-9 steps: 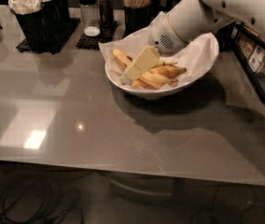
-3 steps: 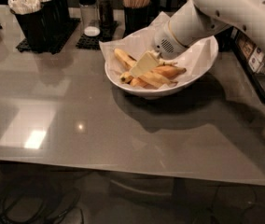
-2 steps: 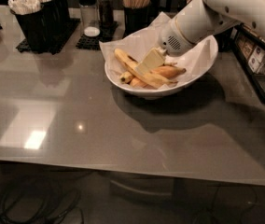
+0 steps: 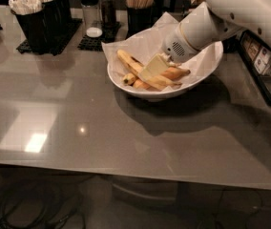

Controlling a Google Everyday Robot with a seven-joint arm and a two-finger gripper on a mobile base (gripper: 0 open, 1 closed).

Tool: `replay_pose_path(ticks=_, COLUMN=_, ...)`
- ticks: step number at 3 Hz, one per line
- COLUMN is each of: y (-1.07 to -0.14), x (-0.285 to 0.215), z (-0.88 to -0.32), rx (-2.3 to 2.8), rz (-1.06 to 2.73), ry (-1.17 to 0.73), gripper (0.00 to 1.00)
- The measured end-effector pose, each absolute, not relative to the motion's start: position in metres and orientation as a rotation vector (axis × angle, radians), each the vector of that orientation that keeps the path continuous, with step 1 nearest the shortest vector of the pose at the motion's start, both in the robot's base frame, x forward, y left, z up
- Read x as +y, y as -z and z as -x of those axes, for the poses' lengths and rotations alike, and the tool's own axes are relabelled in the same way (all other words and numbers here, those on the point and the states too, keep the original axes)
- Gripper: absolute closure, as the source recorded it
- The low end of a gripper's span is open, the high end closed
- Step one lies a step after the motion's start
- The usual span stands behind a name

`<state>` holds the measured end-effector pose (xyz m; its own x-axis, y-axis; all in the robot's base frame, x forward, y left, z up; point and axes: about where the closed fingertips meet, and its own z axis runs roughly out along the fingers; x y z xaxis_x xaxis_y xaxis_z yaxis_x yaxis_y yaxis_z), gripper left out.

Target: Pick banana from white bowl

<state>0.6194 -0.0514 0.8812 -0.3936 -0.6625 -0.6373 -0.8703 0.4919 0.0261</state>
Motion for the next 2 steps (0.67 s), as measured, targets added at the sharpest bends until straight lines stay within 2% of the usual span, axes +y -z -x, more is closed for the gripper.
replay_pose_path(ticks=1, y=-0.866, x=-0.043, z=-0.613, rx=2.195, rz=1.243, ry=-0.552, gripper=0.44)
replay_pose_path(ticks=2, y=-0.854, x=-0.036, z=-0.607, rx=2.207, rz=1.237, ry=-0.601, gripper=0.63)
